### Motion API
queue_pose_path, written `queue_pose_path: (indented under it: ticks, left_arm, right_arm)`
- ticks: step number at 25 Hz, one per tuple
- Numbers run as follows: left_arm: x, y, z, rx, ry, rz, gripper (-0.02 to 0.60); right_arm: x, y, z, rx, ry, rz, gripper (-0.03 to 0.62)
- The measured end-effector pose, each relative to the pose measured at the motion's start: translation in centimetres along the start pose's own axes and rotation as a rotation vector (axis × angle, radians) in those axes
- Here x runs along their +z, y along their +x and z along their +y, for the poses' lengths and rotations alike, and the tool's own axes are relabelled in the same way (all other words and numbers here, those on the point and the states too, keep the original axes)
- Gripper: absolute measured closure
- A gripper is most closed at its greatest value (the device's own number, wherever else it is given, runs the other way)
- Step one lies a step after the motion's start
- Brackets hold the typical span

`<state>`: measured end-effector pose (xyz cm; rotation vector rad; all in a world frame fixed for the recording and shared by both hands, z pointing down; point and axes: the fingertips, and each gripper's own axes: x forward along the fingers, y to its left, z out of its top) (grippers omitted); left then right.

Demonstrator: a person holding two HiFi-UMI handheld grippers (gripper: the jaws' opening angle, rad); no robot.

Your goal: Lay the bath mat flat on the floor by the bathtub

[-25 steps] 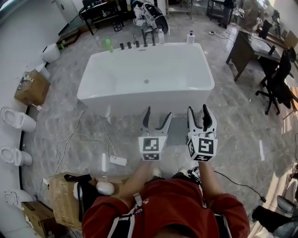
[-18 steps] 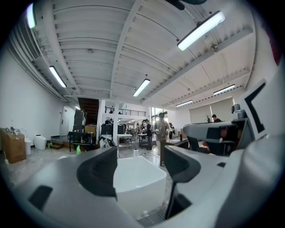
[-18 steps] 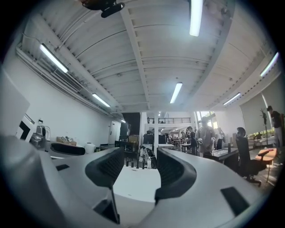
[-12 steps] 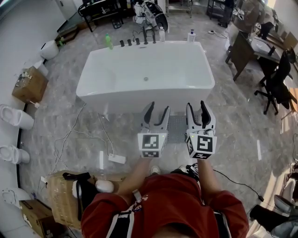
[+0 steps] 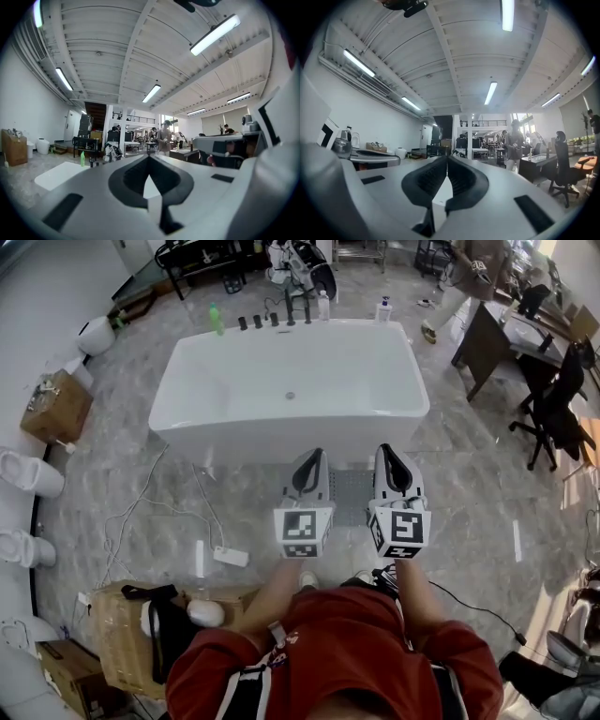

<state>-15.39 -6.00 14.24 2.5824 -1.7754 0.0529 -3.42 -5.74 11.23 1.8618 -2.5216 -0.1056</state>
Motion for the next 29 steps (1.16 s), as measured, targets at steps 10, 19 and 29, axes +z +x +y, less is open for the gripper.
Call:
queue_pose_path:
  ticks: [10,19,29]
  left_arm:
    - [0.2,0.3,-1.0,0.002,-0.006,-0.012,0.568]
    - [1.1,0.9,-2.0,-0.009,0.006,-0.031,0.568]
    - [1.9,2.2,-4.0,-0.030,0.019,-0.048,0.568]
  right_arm:
    - [-0.1,-0.1,-0.9,0.002,-0.003,-0.008,0.583]
    - [0.0,-0.4,-3.0,-0.031,0.005,-0.007,0.583]
    - [0.4,-0.9,-6.0,-0.063,0.008,-0.023,0.583]
